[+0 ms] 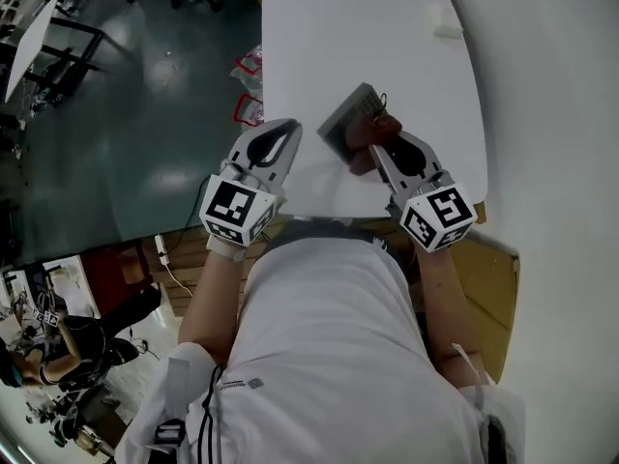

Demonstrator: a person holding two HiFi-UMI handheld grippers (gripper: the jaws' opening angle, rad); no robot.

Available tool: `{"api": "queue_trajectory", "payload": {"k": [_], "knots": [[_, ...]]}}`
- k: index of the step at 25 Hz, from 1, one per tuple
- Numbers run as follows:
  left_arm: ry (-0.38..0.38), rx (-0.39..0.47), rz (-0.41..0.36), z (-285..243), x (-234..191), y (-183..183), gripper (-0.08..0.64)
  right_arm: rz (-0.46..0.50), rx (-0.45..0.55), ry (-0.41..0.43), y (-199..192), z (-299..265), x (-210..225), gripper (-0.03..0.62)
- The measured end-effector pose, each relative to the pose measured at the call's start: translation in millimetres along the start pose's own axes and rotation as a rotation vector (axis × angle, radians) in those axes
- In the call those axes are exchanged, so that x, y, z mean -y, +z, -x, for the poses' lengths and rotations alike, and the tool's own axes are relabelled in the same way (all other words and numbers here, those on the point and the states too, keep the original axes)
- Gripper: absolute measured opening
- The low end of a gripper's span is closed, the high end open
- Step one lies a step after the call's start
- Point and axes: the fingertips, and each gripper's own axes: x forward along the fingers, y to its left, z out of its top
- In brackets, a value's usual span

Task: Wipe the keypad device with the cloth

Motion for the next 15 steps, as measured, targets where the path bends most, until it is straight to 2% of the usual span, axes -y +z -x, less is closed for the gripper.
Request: {"api": "queue_trajectory", "payload": {"k": [3, 6, 15], "knots": [[0.04, 0.053, -0.011, 23.7, 0.6, 11.8, 0.025, -0.013, 0.071, 0.015, 23.3, 9.8, -11.8, 0.077], [0.053, 0.085, 0.03, 42.2, 0.0, 15.7, 0.021, 0.017, 0.105, 0.004, 35.0, 17.7, -17.6, 0.077], [0.058, 0.105, 0.051, 63.1, -12.0, 13.0, 0.015, 0.074, 0.141, -0.029, 48.0, 22.2, -33.7, 0.077]]}}
